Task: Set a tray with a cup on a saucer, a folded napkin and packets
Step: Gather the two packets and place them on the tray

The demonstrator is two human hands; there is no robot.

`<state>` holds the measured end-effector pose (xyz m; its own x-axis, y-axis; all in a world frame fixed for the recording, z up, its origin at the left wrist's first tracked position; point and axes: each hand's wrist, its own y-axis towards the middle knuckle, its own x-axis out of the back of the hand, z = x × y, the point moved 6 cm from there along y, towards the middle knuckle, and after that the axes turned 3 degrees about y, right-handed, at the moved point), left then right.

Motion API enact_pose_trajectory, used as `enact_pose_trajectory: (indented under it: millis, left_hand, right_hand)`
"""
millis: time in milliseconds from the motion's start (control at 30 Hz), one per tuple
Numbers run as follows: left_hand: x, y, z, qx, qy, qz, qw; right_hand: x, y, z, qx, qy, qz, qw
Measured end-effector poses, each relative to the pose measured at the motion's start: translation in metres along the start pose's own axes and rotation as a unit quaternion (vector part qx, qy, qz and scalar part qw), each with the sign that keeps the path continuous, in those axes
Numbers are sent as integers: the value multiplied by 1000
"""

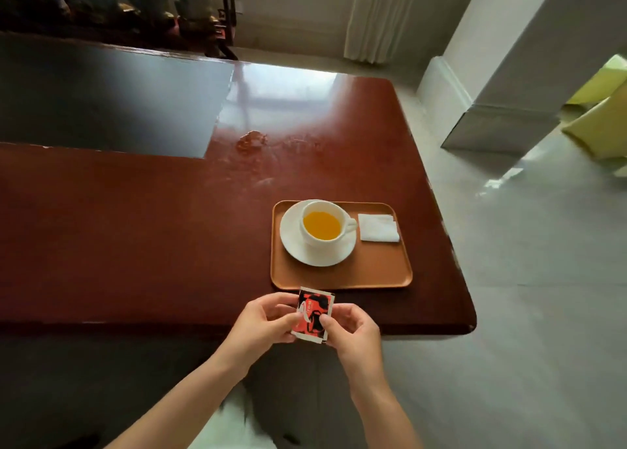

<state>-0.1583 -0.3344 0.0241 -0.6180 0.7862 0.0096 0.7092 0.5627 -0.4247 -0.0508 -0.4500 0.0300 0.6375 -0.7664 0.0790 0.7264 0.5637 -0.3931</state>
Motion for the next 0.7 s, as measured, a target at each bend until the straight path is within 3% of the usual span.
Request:
enact_pose_trajectory:
  millis: [400, 700]
  left_hand:
    - [-59, 53, -16, 20, 46, 3, 999]
    - [-95, 124, -23, 21, 76, -16, 997]
  right_hand:
    - [63, 48, 1, -14, 32, -37, 999]
    - [100, 111, 10, -31, -76, -58, 995]
